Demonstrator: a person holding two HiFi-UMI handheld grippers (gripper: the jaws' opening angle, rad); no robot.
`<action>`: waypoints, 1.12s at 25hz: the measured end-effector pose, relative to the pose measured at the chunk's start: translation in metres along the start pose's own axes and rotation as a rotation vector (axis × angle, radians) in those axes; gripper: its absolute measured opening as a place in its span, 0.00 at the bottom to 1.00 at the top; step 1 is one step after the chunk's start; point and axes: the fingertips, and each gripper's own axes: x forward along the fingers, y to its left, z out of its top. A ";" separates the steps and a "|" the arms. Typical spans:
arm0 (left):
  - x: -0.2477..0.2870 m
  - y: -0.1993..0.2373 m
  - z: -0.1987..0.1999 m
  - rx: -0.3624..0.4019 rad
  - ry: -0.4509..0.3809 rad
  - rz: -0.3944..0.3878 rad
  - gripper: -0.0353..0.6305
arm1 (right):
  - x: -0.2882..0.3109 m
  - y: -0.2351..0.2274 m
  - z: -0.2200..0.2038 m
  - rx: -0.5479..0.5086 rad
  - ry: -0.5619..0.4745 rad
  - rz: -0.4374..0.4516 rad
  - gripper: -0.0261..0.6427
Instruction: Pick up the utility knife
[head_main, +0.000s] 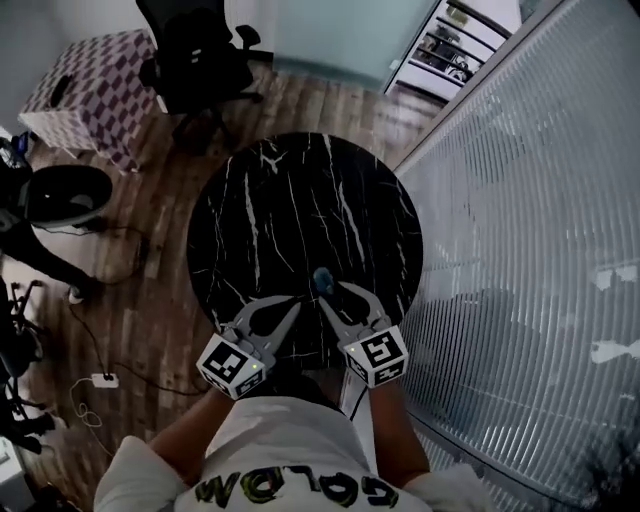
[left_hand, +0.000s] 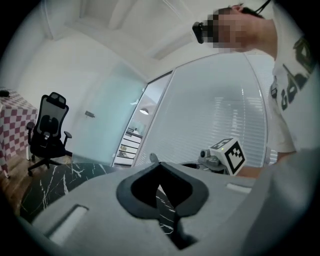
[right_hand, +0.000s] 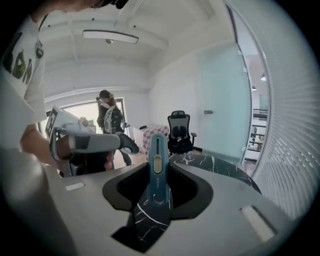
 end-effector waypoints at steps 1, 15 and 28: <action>-0.002 -0.006 0.009 0.004 -0.009 -0.002 0.06 | -0.009 0.003 0.012 0.018 -0.049 -0.011 0.23; -0.036 -0.081 0.085 0.110 -0.088 -0.016 0.06 | -0.114 0.058 0.133 -0.036 -0.456 -0.088 0.23; -0.046 -0.120 0.105 0.123 -0.116 -0.053 0.06 | -0.163 0.087 0.141 -0.032 -0.544 -0.100 0.23</action>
